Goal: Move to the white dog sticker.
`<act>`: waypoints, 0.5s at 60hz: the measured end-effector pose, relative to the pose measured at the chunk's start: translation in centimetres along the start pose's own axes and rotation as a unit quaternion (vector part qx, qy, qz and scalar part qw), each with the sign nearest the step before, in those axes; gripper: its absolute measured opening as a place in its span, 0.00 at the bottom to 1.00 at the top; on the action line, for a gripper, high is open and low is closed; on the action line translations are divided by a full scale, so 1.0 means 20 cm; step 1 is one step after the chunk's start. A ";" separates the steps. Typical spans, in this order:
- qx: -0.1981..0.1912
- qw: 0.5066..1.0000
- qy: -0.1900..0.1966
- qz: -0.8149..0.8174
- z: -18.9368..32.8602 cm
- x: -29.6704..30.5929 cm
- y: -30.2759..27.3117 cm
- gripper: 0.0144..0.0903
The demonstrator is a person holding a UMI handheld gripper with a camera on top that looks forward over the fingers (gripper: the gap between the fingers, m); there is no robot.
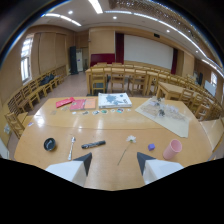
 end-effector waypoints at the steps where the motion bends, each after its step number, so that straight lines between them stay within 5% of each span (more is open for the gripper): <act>1: 0.001 1.000 0.000 -0.001 0.00 0.00 0.00 0.93; 3: 0.001 1.000 0.001 -0.003 0.00 -0.01 0.00 0.86; 4: 0.001 1.000 0.001 -0.004 0.00 -0.02 0.00 0.93; 30: 0.017 0.999 -0.032 -0.018 0.08 -0.76 -0.06 0.95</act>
